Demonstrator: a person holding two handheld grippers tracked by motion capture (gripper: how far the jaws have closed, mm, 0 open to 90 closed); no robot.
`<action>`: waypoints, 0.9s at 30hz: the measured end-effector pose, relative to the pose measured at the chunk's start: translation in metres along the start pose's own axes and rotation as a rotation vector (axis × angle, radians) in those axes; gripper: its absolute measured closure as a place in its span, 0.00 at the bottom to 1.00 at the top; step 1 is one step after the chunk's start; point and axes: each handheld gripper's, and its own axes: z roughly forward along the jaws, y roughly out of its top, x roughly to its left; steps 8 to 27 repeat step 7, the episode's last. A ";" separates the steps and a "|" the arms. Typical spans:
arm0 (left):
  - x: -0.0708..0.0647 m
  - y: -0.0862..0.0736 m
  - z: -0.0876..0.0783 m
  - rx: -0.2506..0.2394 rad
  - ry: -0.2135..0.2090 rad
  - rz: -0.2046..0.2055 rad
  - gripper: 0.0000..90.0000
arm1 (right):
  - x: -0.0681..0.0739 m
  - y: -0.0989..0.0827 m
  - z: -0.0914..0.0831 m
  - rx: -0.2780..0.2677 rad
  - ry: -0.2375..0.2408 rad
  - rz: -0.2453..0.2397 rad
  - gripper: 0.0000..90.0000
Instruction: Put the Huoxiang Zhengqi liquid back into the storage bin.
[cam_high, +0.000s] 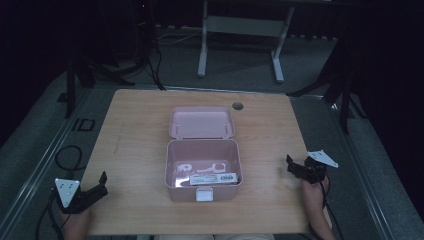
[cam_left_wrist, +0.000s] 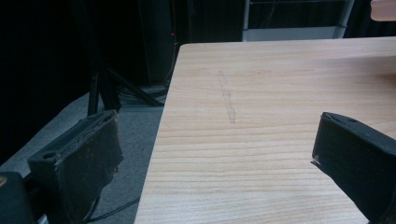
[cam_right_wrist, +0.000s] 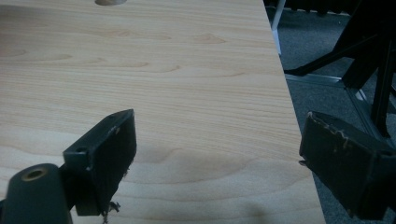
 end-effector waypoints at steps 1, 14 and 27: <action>0.000 0.000 0.000 0.000 0.000 -0.001 0.02 | 0.000 0.000 0.001 0.003 0.004 0.003 0.12; 0.000 0.000 0.000 -0.004 0.000 -0.002 0.02 | 0.003 -0.001 0.003 0.027 0.020 -0.022 0.12; 0.000 0.000 0.000 -0.004 0.000 -0.002 0.02 | 0.003 -0.001 0.003 0.027 0.020 -0.022 0.12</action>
